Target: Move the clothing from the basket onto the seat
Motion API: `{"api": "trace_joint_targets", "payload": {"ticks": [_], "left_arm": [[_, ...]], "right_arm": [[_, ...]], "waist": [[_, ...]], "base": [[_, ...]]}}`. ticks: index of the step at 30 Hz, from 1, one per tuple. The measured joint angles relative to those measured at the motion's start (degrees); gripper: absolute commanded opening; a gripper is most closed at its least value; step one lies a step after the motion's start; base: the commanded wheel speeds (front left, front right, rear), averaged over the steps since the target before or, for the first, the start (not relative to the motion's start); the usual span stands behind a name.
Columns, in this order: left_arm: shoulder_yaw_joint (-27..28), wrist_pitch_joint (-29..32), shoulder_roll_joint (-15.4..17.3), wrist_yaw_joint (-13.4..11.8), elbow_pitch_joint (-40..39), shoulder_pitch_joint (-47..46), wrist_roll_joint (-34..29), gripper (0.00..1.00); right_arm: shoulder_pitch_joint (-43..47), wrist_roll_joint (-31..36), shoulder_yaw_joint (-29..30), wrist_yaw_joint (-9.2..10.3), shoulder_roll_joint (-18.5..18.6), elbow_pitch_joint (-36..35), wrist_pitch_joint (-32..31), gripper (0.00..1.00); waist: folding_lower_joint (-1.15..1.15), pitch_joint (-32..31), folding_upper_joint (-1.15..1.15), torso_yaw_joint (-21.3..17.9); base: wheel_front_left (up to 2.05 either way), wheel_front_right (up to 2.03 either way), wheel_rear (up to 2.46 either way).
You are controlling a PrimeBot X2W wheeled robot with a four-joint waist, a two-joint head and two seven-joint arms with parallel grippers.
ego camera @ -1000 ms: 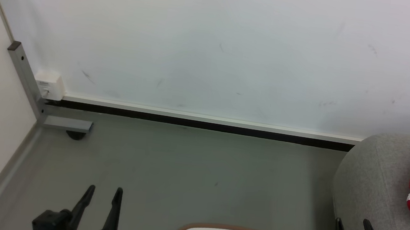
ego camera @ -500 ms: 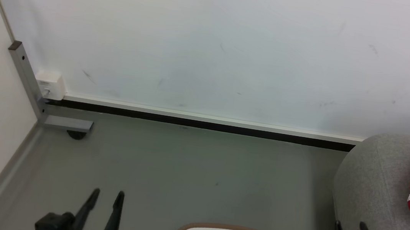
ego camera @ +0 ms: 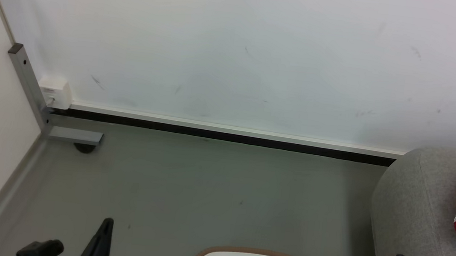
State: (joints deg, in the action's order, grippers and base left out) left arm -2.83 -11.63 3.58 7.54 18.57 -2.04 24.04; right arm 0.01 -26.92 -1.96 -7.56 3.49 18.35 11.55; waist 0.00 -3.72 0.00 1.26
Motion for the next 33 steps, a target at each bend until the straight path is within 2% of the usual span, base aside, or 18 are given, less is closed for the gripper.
{"api": "trace_joint_targets", "payload": {"ticks": [18,33], "left_arm": [[2.18,4.21,-0.26,-0.01,-1.03,-0.67,16.67,0.00],[3.74,7.23,-0.38,-0.01,-1.86,-1.40,27.81,0.00]], "right_arm": [[-1.13,-15.73,1.98,0.00,-0.15,-1.11,-4.36,0.00],[-2.27,-26.55,3.35,0.00,-0.25,-1.75,-7.40,0.00]], "waist": [[0.00,0.62,0.00,-0.21],[0.00,1.13,0.00,-0.37]], "base": [[0.00,0.00,0.00],[0.00,0.00,0.00]]}}
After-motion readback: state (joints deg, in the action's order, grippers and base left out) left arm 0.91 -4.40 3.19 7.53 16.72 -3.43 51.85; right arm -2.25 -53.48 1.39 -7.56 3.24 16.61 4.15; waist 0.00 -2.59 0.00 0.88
